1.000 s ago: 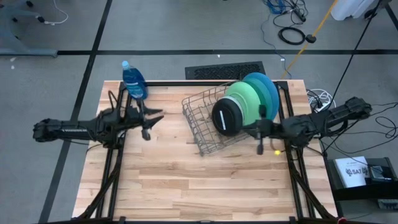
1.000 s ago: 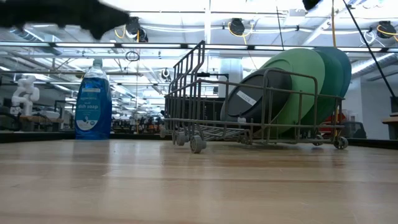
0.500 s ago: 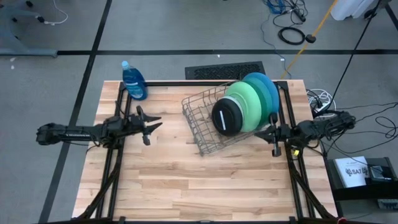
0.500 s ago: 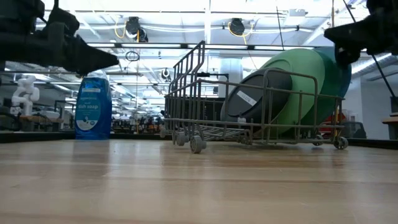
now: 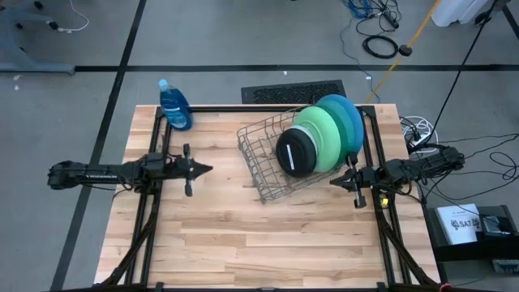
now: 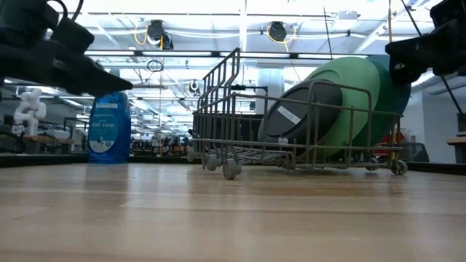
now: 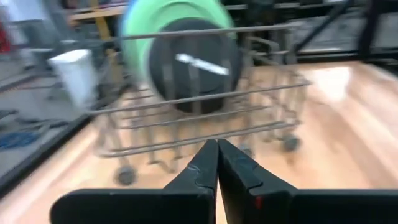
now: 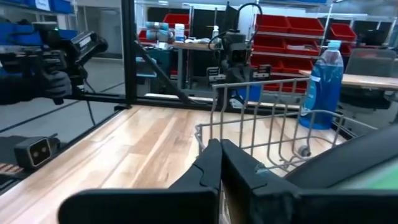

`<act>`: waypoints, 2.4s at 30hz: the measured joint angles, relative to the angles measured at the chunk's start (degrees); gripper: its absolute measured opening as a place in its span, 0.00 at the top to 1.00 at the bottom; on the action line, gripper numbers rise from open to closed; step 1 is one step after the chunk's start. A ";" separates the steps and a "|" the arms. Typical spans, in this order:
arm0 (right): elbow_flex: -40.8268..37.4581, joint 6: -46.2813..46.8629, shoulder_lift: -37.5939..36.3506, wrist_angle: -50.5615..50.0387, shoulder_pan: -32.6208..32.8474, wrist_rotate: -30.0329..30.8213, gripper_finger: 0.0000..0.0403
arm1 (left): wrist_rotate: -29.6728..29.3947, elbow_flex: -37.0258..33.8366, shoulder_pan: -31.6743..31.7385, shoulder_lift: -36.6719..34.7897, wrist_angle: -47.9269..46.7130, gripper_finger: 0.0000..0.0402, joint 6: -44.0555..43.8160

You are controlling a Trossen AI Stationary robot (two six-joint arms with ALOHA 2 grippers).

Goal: Sort dishes
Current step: Return to Home Position

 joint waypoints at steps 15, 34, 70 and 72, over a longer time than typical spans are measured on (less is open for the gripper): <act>0.00 2.59 0.07 -0.08 0.00 -0.49 1.00 | 6.06 -0.02 0.00 0.02 0.17 0.97 -10.15; 0.00 2.60 0.07 -0.11 0.00 -0.46 1.00 | 5.98 -0.07 0.00 0.04 0.17 0.97 -10.15; 0.00 2.62 0.07 -0.11 -0.02 -0.44 1.00 | 5.93 -0.11 0.00 0.04 0.16 0.97 -10.17; 0.00 2.62 0.07 -0.11 -0.02 -0.44 1.00 | 5.93 -0.11 0.00 0.04 0.17 0.97 -10.17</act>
